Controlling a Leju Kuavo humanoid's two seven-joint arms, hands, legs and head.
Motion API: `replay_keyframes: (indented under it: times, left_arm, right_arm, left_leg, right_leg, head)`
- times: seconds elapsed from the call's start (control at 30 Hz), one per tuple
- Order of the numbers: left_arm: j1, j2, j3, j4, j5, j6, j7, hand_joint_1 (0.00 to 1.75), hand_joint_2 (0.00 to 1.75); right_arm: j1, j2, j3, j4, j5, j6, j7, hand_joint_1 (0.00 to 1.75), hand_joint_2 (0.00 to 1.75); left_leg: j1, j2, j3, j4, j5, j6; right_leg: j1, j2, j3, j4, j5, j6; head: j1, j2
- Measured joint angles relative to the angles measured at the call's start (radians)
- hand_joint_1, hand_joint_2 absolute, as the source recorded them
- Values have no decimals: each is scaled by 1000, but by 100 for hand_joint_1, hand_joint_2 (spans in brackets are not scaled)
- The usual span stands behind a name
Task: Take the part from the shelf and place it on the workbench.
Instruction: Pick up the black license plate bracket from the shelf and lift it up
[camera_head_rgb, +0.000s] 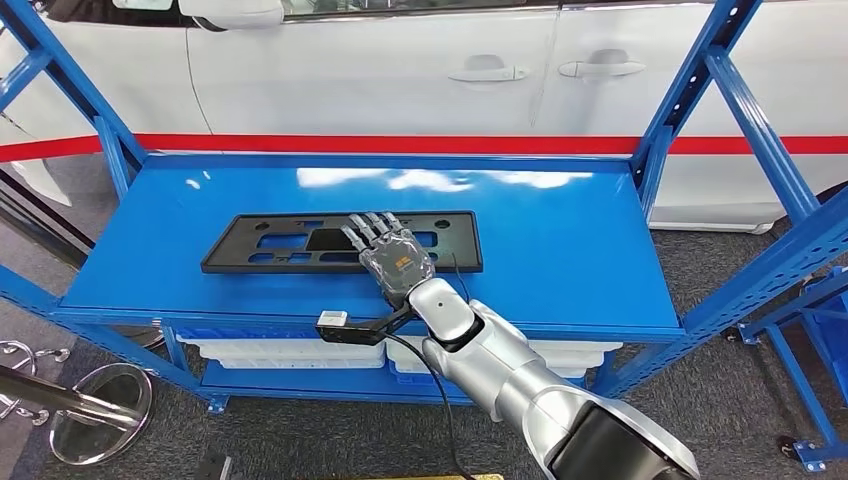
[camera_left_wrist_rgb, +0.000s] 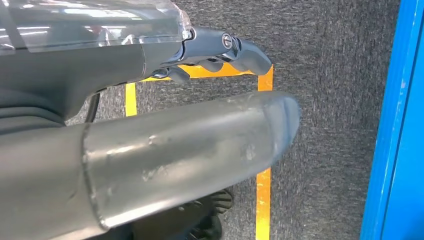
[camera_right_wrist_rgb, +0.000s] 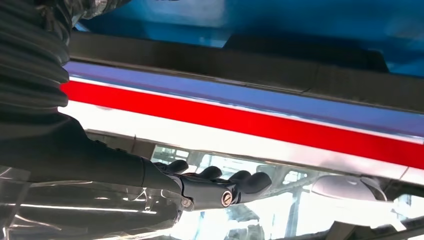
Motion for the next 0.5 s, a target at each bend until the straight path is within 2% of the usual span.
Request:
replay_keyframes:
  times: [0.03,0.07,0.1,0.13,0.2,0.27,0.33,0.4,0.43,0.5]
  left_arm:
    - [1,0,-1,0,0,0,0,0,0]
    - [1,1,-2,0,1,0,0,0,0]
    - [2,1,-2,0,1,0,0,0,0]
    - [2,2,-4,0,1,0,0,0,0]
    - [2,3,-5,0,2,0,0,0,0]
    - [0,4,-6,0,3,0,0,0,0]
    - [0,6,-6,0,4,0,-1,0,0]
    - [1,7,-7,0,4,0,-1,0,0]
    - [1,7,-7,0,4,0,-1,0,0]
    - [0,7,-8,0,4,0,-2,0,0]
  right_arm:
    - [1,0,0,0,2,0,0,0,175]
    - [3,0,0,0,4,0,0,0,175]
    - [4,0,0,0,5,0,0,0,131]
    - [5,0,0,0,6,0,0,0,87]
    - [5,1,0,0,6,0,-3,0,0]
    - [4,2,0,0,6,0,-9,0,0]
    - [4,2,0,0,6,0,-12,0,0]
    - [3,2,0,0,6,0,-13,0,0]
    - [2,2,0,0,6,0,-13,0,0]
    - [2,2,0,0,6,0,-12,0,0]
  left_leg:
    - [0,0,-33,70,-29,-2]
    - [1,0,-61,127,-47,-4]
    - [1,0,-75,150,-45,-3]
    - [1,0,-69,134,-24,-2]
    - [0,0,-11,9,44,6]
    - [-5,0,41,-99,80,15]
    - [-10,-1,51,-122,80,22]
    - [-6,-2,53,-131,86,32]
    - [-3,-1,56,-137,90,39]
    - [0,1,58,-144,94,48]
  right_leg:
    - [1,0,0,1,-1,-2]
    - [3,0,0,2,-2,-4]
    - [5,0,0,4,-3,-5]
    - [6,1,0,6,-4,-6]
    - [7,2,3,10,-9,-4]
    - [10,4,3,14,-12,2]
    - [12,4,1,13,-12,11]
    - [13,2,0,15,-16,22]
    - [13,2,-7,31,-28,27]
    - [10,1,-50,125,-84,35]
  head:
    - [0,0]
    - [0,0]
    - [0,0]
    - [0,0]
    - [0,0]
    - [0,0]
    - [0,0]
    - [0,0]
    - [0,0]
    - [0,0]
